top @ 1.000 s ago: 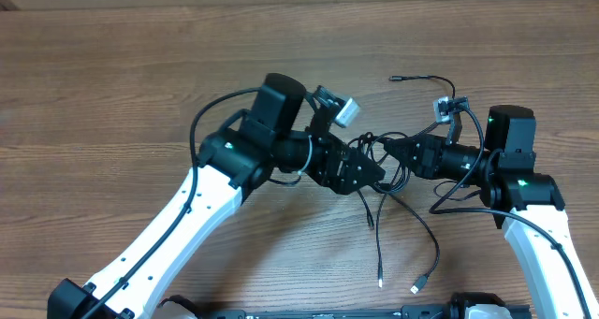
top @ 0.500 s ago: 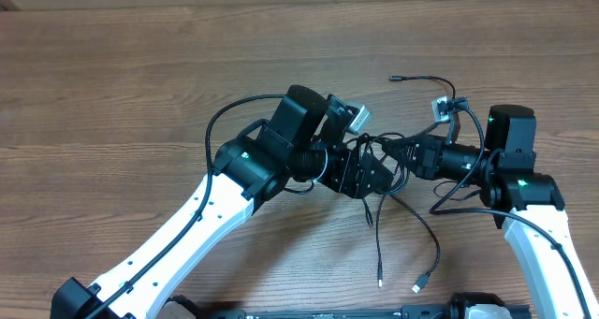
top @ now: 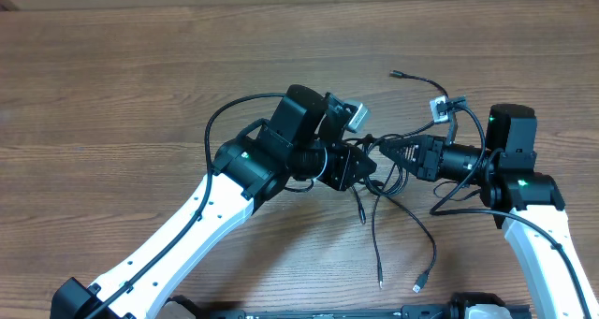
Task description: Untangle cables
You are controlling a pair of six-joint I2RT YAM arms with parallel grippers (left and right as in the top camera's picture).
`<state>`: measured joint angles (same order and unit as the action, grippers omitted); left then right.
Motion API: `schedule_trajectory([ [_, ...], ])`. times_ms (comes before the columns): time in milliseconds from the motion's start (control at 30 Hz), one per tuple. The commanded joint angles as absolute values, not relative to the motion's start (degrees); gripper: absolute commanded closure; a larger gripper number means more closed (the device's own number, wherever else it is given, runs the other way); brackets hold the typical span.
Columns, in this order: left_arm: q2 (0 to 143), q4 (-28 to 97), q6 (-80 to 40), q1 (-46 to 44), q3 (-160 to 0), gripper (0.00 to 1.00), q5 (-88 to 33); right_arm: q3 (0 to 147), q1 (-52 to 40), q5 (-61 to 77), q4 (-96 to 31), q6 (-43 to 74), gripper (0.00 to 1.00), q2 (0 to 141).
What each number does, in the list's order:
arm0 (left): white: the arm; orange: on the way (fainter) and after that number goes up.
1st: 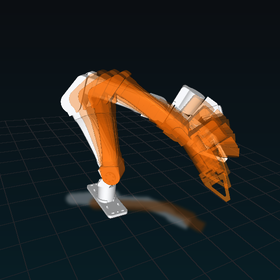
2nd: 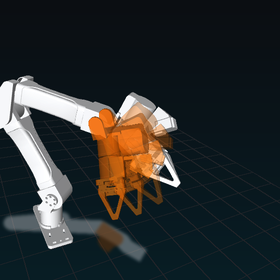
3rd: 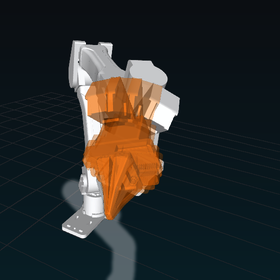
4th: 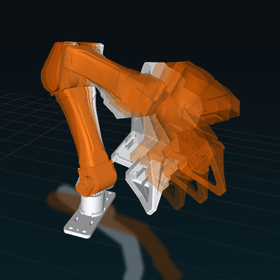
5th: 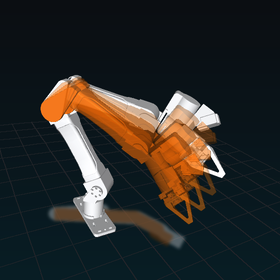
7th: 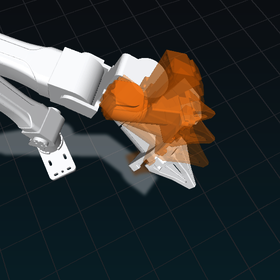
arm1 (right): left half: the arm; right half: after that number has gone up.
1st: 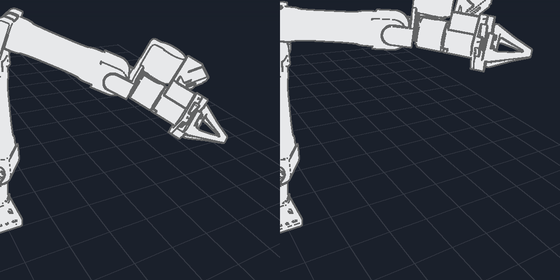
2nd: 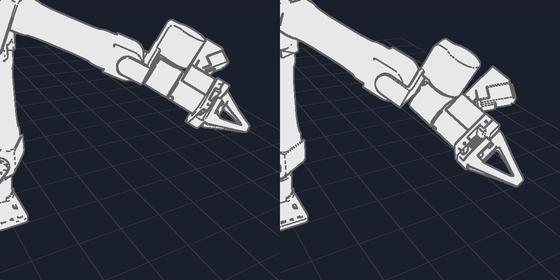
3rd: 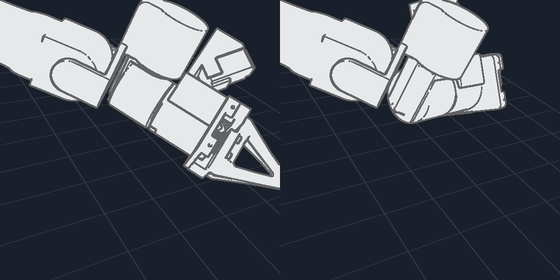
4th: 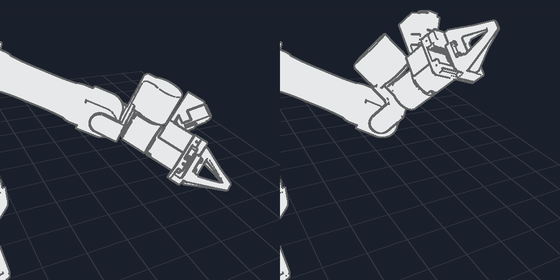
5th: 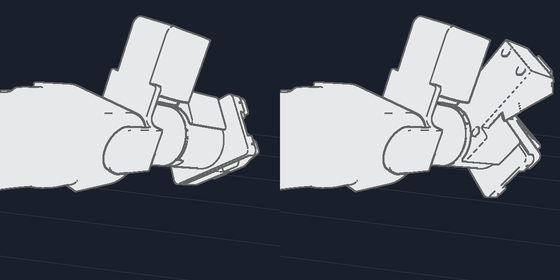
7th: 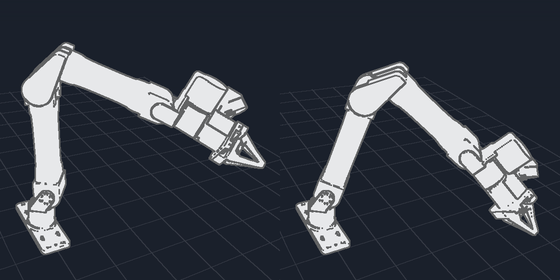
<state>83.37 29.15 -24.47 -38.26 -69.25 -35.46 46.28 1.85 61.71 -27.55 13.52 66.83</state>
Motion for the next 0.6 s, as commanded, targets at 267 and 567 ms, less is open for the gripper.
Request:
schedule_trajectory([
  [267,82.76,27.77,-22.79,-37.69,-69.93,0.96,-35.57,46.57,2.00,61.58,-27.33,13.52,0.96,66.57],
  [567,77.06,26.61,-19.66,-33.15,-74.76,0.96,-35.33,46.57,2.00,50.13,-31.20,13.54,0.92,66.57],
])
